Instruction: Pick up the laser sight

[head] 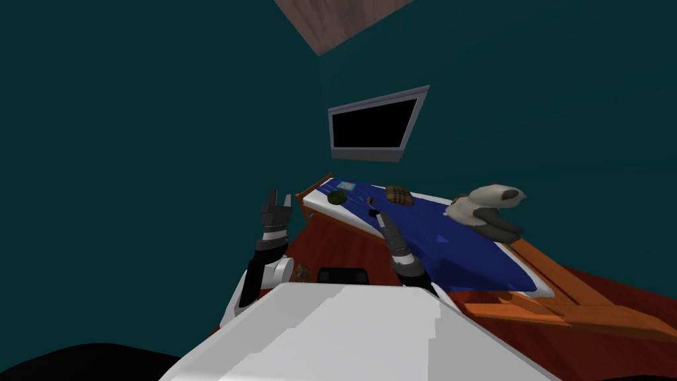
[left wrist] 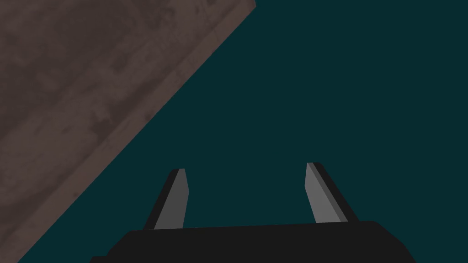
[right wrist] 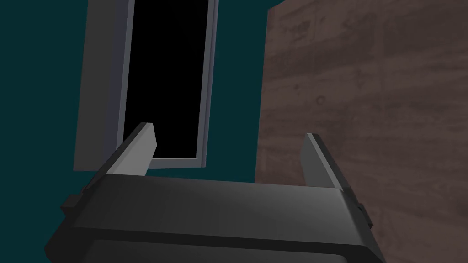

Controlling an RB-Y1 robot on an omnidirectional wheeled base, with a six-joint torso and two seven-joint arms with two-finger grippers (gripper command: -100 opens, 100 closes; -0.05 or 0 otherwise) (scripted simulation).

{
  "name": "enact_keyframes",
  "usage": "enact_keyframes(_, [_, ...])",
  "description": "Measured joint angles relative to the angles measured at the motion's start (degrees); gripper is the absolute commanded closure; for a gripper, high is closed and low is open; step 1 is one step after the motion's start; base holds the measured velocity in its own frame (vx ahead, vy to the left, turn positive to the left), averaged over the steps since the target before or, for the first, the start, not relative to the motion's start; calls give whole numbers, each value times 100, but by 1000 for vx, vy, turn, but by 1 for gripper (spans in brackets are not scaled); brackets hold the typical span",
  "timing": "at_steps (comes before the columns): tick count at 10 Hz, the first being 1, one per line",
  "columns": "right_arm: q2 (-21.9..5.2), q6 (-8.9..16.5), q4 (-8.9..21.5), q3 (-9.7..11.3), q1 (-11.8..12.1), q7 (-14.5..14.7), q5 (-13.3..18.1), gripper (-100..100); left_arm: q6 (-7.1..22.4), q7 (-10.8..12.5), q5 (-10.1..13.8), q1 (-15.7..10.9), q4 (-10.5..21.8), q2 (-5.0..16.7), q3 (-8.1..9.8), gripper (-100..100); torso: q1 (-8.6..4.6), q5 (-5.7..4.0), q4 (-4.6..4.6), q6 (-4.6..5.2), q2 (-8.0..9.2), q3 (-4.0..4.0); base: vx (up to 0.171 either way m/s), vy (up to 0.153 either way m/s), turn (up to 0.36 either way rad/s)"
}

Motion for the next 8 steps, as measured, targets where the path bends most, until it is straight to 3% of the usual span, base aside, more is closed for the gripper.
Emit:
enact_keyframes(2, [-290, 61, 59, 111, 170, 27, 18, -100, 0, 0, 0, 0, 0, 0, 0, 0, -7, -2, 0, -1, -1, -1, -64, 111, 302])
enact_keyframes(5, [-812, 193, 392, 324, 386, 76, 71, -100, 0, 0, 0, 0, 0, 0, 0, 0, -7, -1, 0, 1, -1, -1, -42, 88, 149])
enact_keyframes(8, [-1257, 307, 529, 497, 618, 132, 139, -100, 0, 0, 0, 1, 0, 1, 1, 0, -18, -3, 0, 4, -6, -3, -30, 76, 210])
